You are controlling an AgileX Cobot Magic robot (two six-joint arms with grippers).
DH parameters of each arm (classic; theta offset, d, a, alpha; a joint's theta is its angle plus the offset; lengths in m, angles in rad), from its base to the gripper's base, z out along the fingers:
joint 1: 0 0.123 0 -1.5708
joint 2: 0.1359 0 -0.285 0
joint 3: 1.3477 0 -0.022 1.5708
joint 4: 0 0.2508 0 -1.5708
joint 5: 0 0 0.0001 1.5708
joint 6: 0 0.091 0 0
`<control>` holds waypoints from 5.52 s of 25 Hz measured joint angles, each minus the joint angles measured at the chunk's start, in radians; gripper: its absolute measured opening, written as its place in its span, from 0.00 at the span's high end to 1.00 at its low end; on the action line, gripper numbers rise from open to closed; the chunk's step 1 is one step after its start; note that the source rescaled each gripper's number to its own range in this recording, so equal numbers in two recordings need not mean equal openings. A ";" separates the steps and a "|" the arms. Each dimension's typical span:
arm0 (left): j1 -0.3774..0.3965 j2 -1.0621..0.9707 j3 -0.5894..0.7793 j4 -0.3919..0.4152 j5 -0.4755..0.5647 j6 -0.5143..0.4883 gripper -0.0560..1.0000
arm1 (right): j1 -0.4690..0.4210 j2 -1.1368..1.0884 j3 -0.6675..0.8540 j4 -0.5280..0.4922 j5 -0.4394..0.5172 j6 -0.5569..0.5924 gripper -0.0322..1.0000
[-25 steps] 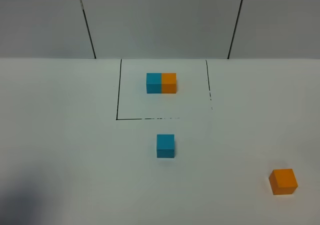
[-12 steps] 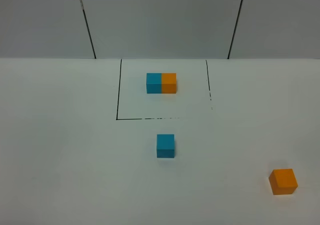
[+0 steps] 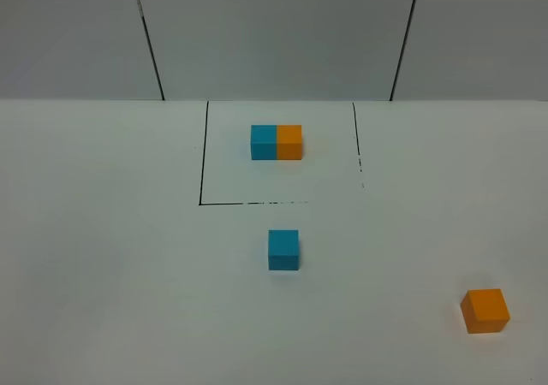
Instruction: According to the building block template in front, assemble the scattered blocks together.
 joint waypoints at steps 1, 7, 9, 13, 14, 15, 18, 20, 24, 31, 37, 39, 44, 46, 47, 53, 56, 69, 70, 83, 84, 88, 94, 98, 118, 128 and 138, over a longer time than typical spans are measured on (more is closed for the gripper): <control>-0.007 -0.005 0.001 0.000 0.000 0.000 0.30 | 0.000 0.000 0.000 0.000 0.000 0.000 0.28; -0.028 -0.048 0.017 0.004 0.016 0.000 0.30 | 0.000 0.000 0.000 0.000 0.000 0.000 0.28; -0.030 -0.077 0.017 0.004 0.018 -0.001 0.30 | 0.000 0.000 0.000 0.000 0.000 0.000 0.28; -0.038 -0.121 0.017 0.004 0.024 -0.002 0.30 | 0.000 0.000 0.000 0.000 0.000 0.000 0.28; -0.040 -0.121 0.017 0.004 0.024 -0.002 0.30 | 0.000 0.000 0.000 0.000 0.000 0.000 0.28; -0.040 -0.122 0.018 0.004 0.024 -0.002 0.30 | 0.000 0.000 0.000 0.000 0.000 0.000 0.28; -0.040 -0.123 0.022 0.004 0.024 -0.004 0.30 | 0.000 0.000 0.000 0.000 0.000 0.000 0.28; -0.040 -0.123 0.022 0.004 0.024 -0.004 0.30 | 0.000 0.000 0.000 0.000 0.000 0.000 0.28; -0.040 -0.123 0.022 0.004 0.024 -0.004 0.30 | 0.000 0.000 0.000 0.000 0.000 0.000 0.28; -0.040 -0.123 0.022 0.004 0.024 -0.005 0.30 | 0.000 0.000 0.000 0.000 0.000 0.000 0.28; -0.040 -0.123 0.022 0.004 0.024 -0.005 0.30 | 0.000 0.000 0.000 0.000 0.000 0.000 0.28; -0.040 -0.123 0.022 0.004 0.024 -0.005 0.30 | 0.000 0.000 0.000 0.000 0.000 0.000 0.28; -0.040 -0.123 0.022 0.004 0.023 -0.005 0.30 | 0.000 0.000 0.000 0.000 0.000 0.000 0.28; -0.040 -0.123 0.022 0.004 0.023 -0.005 0.30 | 0.000 0.000 0.000 0.000 0.000 0.000 0.28; -0.040 -0.123 0.022 0.004 0.023 -0.005 0.30 | 0.000 0.000 0.000 0.000 0.000 0.000 0.28; -0.040 -0.123 0.022 0.004 0.023 -0.005 0.30 | 0.000 0.000 0.000 0.000 0.000 0.000 0.28; -0.040 -0.123 0.022 0.004 0.023 -0.005 0.30 | 0.000 0.000 0.000 0.000 0.000 0.000 0.28; -0.040 -0.123 0.022 0.004 0.023 -0.005 0.30 | 0.000 0.018 -0.013 0.003 0.005 -0.032 0.26; -0.040 -0.123 0.022 0.004 0.023 -0.005 0.30 | 0.000 0.044 -0.026 0.010 0.007 -0.046 0.24; -0.040 -0.123 0.022 0.004 0.023 -0.005 0.30 | 0.000 0.999 -0.231 0.129 0.030 -0.214 0.07; -0.040 -0.123 0.022 0.004 0.023 -0.005 0.30 | 0.000 1.062 -0.251 0.124 0.029 -0.214 0.07; -0.040 -0.123 0.022 0.004 0.023 -0.005 0.30 | 0.000 1.236 -0.311 0.134 -0.002 -0.213 0.07; -0.040 -0.123 0.022 0.004 0.023 -0.005 0.30 | 0.000 1.264 -0.323 0.197 -0.103 -0.258 0.10; -0.040 -0.123 0.022 0.004 0.023 -0.005 0.30 | 0.000 1.294 -0.342 0.207 -0.103 -0.217 0.11; -0.040 -0.123 0.022 0.004 0.023 -0.005 0.30 | 0.219 1.678 -0.439 -0.039 -0.258 -0.060 0.14; -0.040 -0.123 0.022 0.004 0.023 -0.005 0.30 | 0.219 1.740 -0.336 -0.047 -0.409 -0.106 0.16; -0.040 -0.123 0.022 0.004 0.023 -0.005 0.30 | 0.219 1.747 -0.321 -0.047 -0.501 -0.140 0.16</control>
